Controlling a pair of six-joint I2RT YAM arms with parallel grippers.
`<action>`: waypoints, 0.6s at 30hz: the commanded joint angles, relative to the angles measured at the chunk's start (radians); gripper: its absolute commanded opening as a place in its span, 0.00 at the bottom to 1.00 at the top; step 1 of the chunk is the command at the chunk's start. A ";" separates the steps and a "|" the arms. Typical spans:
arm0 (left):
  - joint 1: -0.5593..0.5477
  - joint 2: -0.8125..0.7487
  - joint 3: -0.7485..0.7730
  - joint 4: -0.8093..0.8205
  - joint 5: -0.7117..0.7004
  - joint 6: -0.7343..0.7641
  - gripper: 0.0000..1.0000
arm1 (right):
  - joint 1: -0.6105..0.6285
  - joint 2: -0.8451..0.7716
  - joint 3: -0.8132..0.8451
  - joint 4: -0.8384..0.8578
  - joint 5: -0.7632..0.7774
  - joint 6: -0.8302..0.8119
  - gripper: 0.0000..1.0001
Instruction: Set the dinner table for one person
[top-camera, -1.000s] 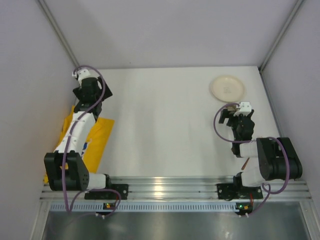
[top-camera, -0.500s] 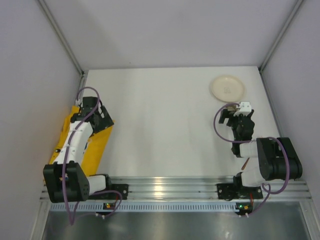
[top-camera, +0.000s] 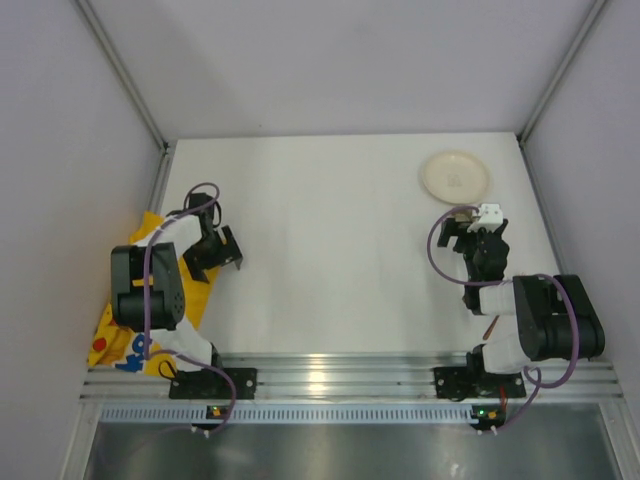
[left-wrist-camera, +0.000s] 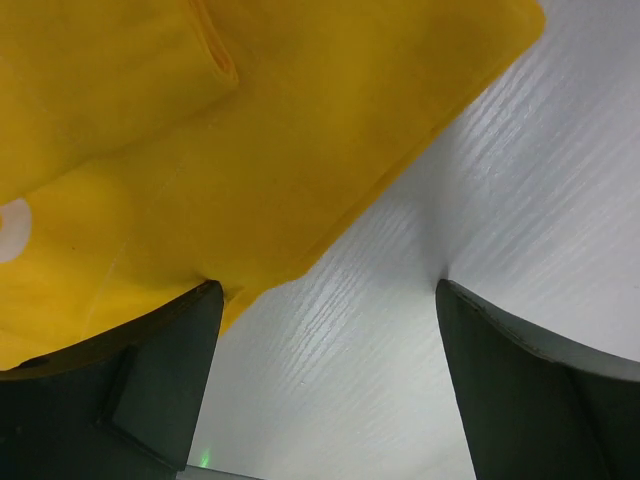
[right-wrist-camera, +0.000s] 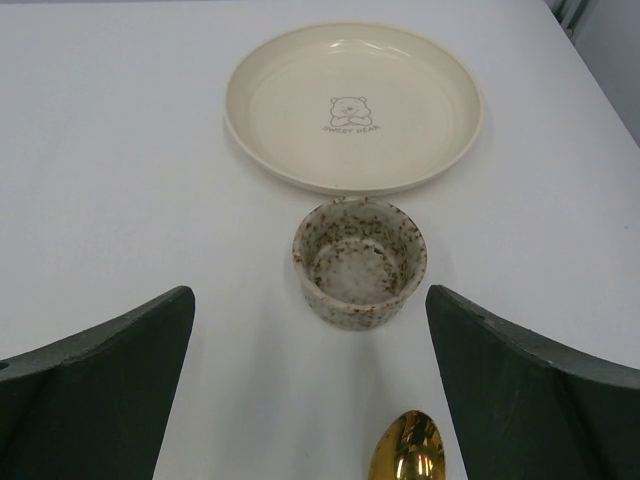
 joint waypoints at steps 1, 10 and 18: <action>0.005 0.028 0.081 0.024 -0.064 0.006 0.92 | -0.007 -0.002 0.011 0.052 -0.019 -0.002 1.00; 0.060 0.115 0.144 0.036 -0.156 0.032 0.89 | -0.007 -0.002 0.011 0.052 -0.018 -0.002 1.00; 0.065 0.233 0.153 0.104 -0.082 0.070 0.45 | -0.006 -0.002 0.010 0.052 -0.019 -0.001 1.00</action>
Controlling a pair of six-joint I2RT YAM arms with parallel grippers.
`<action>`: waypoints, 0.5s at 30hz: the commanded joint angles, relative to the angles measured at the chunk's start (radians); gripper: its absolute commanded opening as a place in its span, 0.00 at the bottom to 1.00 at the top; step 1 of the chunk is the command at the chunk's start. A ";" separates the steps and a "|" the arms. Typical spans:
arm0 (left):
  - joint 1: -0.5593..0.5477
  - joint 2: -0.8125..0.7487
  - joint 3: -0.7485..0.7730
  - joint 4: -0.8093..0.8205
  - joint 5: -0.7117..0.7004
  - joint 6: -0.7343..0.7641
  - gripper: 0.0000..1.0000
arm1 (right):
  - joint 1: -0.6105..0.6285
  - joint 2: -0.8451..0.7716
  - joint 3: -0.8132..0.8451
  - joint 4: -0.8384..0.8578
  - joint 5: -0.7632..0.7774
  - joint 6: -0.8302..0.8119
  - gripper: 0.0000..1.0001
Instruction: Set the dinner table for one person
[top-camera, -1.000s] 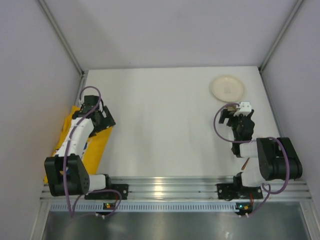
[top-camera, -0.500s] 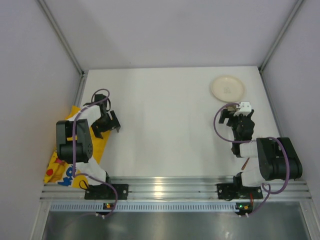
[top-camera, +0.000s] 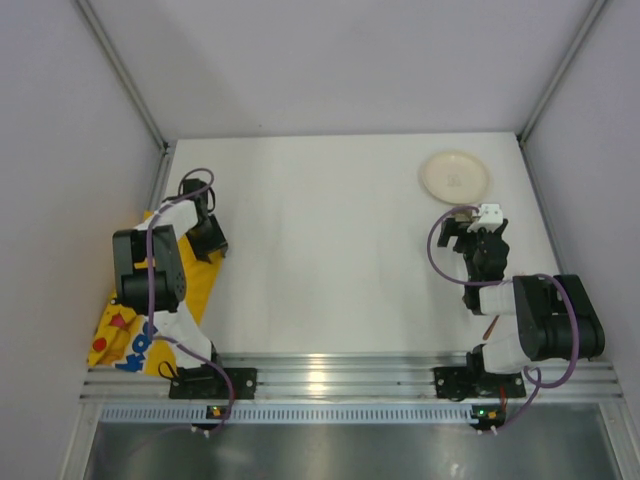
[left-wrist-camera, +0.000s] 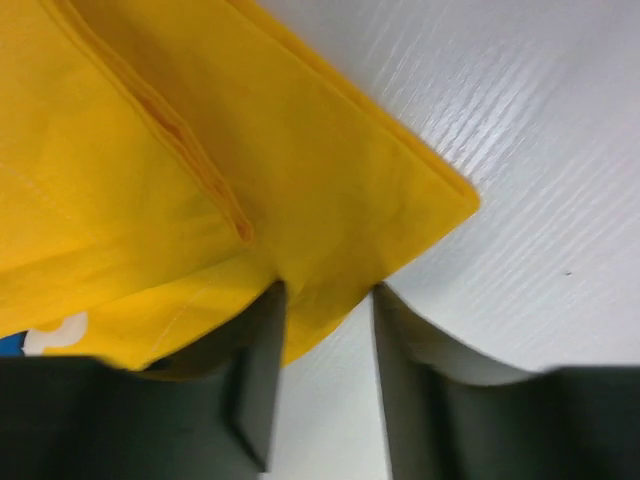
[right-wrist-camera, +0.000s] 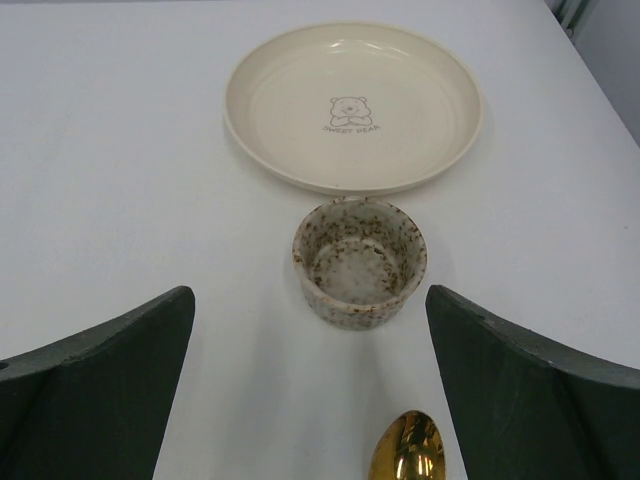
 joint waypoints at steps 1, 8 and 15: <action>0.019 0.103 -0.010 0.087 -0.033 0.037 0.37 | -0.007 -0.004 0.011 0.054 -0.018 -0.001 1.00; 0.017 0.143 0.043 0.071 0.088 0.030 0.00 | -0.005 -0.002 0.011 0.051 -0.019 -0.002 1.00; -0.026 0.075 0.033 0.077 0.243 -0.049 0.00 | -0.007 -0.002 0.010 0.054 -0.018 -0.002 1.00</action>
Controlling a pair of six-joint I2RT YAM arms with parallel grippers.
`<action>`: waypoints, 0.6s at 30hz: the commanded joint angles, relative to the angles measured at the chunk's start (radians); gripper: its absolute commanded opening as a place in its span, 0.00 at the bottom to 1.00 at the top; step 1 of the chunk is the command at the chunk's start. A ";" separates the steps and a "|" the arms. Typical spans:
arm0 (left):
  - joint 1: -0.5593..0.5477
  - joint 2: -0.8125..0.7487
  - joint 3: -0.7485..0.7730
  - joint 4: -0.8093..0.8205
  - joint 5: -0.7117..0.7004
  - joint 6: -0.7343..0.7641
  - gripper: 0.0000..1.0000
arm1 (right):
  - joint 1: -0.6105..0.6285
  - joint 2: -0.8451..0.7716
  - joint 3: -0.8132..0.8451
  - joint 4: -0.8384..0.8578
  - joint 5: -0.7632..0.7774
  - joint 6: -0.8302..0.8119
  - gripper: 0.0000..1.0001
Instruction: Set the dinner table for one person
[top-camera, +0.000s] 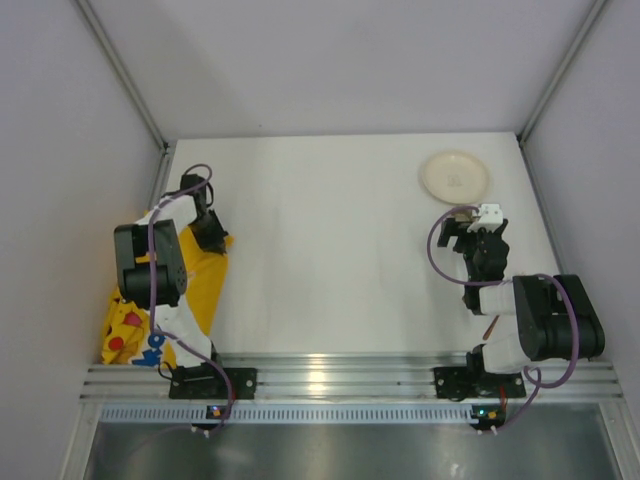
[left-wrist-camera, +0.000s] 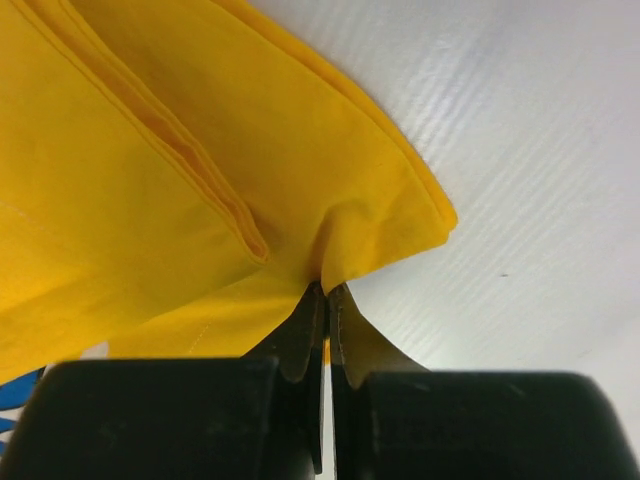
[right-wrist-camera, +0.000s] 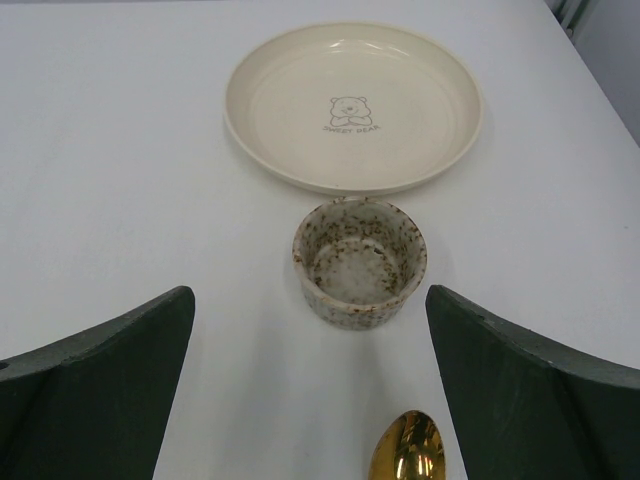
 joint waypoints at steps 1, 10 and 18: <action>-0.051 0.017 -0.027 0.087 0.134 -0.065 0.00 | -0.007 -0.002 0.010 0.054 -0.018 -0.002 1.00; -0.292 0.110 0.339 0.031 0.181 -0.231 0.00 | 0.018 -0.114 0.216 -0.444 -0.068 -0.078 1.00; -0.510 0.369 0.660 0.044 0.197 -0.349 0.00 | 0.053 -0.368 0.367 -0.743 -0.140 0.056 1.00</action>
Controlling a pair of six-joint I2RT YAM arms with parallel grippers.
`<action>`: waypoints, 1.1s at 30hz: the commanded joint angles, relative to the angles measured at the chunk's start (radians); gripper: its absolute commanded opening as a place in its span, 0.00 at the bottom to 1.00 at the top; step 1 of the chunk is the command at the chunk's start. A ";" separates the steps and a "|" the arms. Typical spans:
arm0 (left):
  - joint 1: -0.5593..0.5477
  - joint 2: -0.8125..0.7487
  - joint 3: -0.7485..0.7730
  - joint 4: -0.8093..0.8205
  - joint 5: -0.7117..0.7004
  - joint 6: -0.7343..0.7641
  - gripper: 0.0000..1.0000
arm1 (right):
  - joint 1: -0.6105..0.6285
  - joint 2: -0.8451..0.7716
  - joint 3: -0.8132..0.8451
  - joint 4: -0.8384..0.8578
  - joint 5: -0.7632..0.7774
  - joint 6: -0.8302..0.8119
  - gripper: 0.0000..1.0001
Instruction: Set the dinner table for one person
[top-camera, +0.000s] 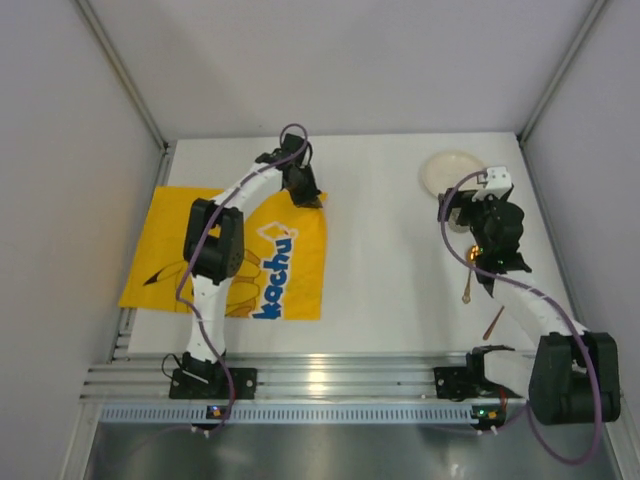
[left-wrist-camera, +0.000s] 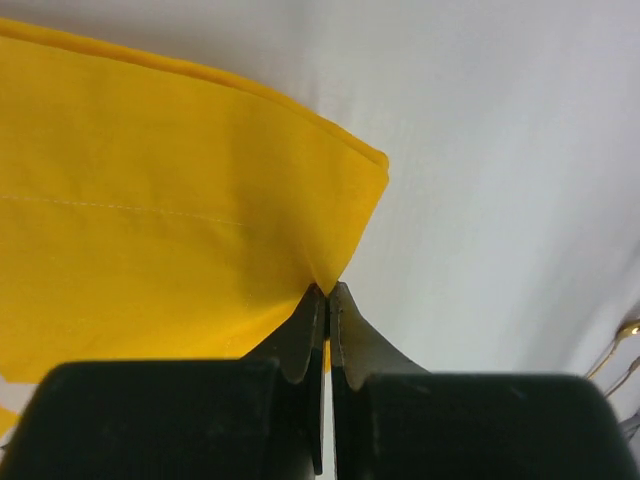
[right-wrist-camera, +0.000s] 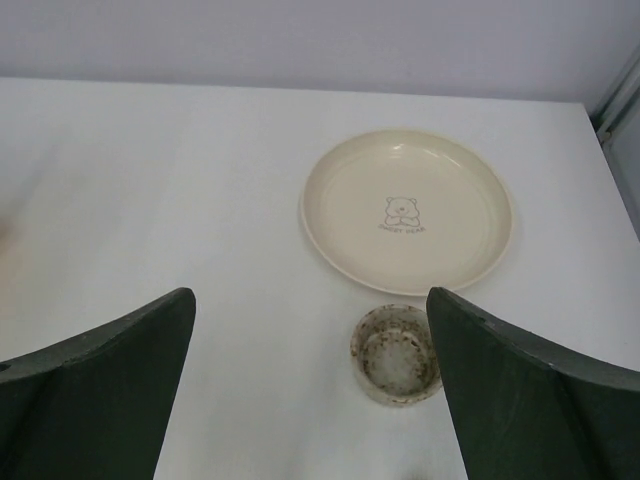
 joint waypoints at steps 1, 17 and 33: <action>-0.069 0.118 0.120 0.006 0.049 -0.099 0.00 | 0.035 -0.124 0.120 -0.239 -0.041 0.078 1.00; -0.236 0.427 0.455 0.416 0.233 -0.587 0.00 | 0.075 -0.328 0.312 -0.783 -0.090 0.093 1.00; -0.053 0.101 0.403 0.166 0.031 -0.317 0.96 | 0.165 -0.287 0.387 -0.783 0.186 0.247 1.00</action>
